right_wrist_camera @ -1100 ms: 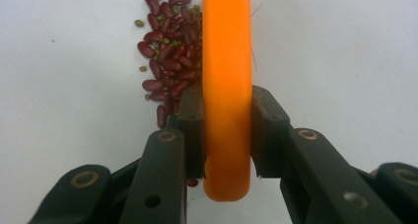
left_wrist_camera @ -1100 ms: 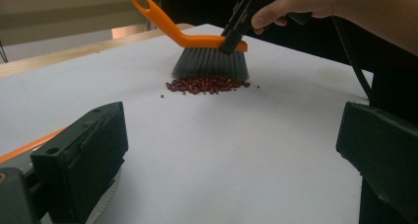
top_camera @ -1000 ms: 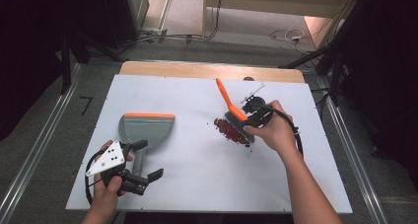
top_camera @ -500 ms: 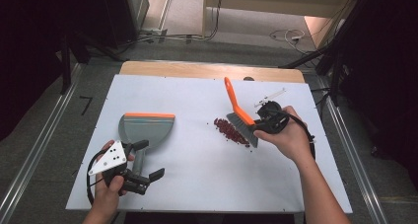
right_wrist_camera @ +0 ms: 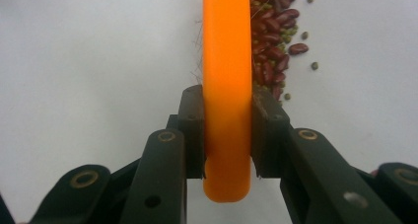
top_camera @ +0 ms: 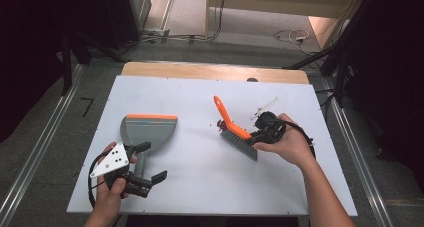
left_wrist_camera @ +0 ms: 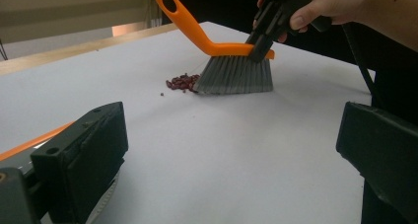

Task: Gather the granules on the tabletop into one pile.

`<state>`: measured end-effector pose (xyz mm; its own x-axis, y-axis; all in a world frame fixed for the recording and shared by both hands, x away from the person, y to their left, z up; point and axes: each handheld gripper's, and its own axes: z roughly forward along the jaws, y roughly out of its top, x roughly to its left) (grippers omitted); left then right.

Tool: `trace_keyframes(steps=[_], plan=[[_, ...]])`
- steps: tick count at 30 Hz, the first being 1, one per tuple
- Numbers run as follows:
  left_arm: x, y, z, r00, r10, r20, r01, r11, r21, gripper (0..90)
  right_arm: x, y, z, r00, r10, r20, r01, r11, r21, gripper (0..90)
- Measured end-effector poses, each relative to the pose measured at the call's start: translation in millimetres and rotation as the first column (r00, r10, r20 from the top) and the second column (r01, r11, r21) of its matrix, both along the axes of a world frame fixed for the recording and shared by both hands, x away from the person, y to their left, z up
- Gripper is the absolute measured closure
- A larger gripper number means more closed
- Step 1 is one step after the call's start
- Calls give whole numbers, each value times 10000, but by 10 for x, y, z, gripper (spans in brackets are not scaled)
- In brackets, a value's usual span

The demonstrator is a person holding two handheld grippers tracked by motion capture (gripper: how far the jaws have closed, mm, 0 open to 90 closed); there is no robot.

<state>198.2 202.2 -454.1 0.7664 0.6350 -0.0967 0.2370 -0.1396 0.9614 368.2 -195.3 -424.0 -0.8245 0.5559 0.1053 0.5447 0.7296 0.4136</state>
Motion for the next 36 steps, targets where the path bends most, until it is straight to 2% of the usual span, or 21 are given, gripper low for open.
trace_keyframes(steps=[4,9,12,15,20,23,25,26,28,31,33,36], plan=[[-1,3,0,10000,1,25,-1,10000,0,0,21,-24,30,9998,-218,33,217,9996,180,686],[6,3,-2,10000,28,23,-28,10000,-35,0,-20,-103,130,9989,-445,131,434,9959,788,686],[7,-1,-1,10000,19,10,-19,10000,31,0,-62,-183,183,9963,-776,371,725,9895,1253,686],[12,-2,-1,10000,50,14,-50,10000,11,0,-119,-280,210,9891,-1309,677,1172,9771,1777,687],[18,1,-5,9999,106,15,-106,9999,-7,0,-240,-503,155,9698,-2198,1061,1817,9404,2875,686],[23,3,-6,9998,198,37,-198,9998,16,0,-326,-669,91,9471,-2875,1429,2216,9074,3571,686],[28,8,-11,9996,266,36,-266,9996,16,0,-379,-781,44,9312,-3312,1522,2467,8800,4059,686],[32,12,-13,9994,325,66,-326,9995,41,0,-402,-834,24,9255,-3449,1566,2540,8718,4190,686],[41,22,-19,9991,422,85,-422,9991,15,0,-443,-913,-2,9164,-3631,1682,2627,8629,4317,686],[57,49,-34,9980,629,85,-629,9980,-35,0,-526,-1039,-39,9025,-3947,1725,2786,8402,4653,686],[67,77,-48,9969,782,116,-782,9969,-36,0,-589,-1115,-63,8970,-4057,1752,2802,8287,4846,686],[83,122,-74,9947,1020,97,-1020,9948,-57,0,-679,-1224,-124,8815,-4338,1867,2903,8095,5104,686]])
